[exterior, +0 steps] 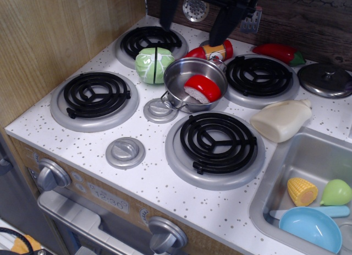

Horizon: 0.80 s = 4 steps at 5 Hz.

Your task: Take sushi out of pan

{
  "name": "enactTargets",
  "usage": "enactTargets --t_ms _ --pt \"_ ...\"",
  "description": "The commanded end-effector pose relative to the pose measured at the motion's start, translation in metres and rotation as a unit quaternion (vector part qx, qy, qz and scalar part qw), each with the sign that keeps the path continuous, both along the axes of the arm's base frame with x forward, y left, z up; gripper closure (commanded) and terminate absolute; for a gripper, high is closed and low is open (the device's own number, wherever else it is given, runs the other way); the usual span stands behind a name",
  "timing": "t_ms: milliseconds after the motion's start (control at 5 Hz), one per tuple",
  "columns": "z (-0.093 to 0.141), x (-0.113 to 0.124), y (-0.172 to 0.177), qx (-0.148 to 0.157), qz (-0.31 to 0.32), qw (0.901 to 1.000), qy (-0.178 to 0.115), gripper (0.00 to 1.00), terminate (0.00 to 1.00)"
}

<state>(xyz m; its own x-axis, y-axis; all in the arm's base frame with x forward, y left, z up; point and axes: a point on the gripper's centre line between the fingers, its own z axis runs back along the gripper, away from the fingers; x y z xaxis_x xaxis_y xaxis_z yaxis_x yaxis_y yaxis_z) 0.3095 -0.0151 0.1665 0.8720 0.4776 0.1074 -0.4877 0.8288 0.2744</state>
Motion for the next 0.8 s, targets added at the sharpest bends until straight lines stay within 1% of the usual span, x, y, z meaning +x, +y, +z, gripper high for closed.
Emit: enactTargets --t_ms 0,200,400,600 --pt "-0.003 0.028 0.0 0.02 0.082 0.9894 -0.118 0.0 0.0" --pt "-0.015 0.044 0.001 0.023 0.141 0.9758 -0.165 0.0 0.0" --pt "-0.028 0.061 0.003 0.024 0.181 0.9609 -0.208 0.0 0.0" --pt "-0.048 0.074 -0.004 0.005 0.222 0.9483 -0.227 0.0 0.0"
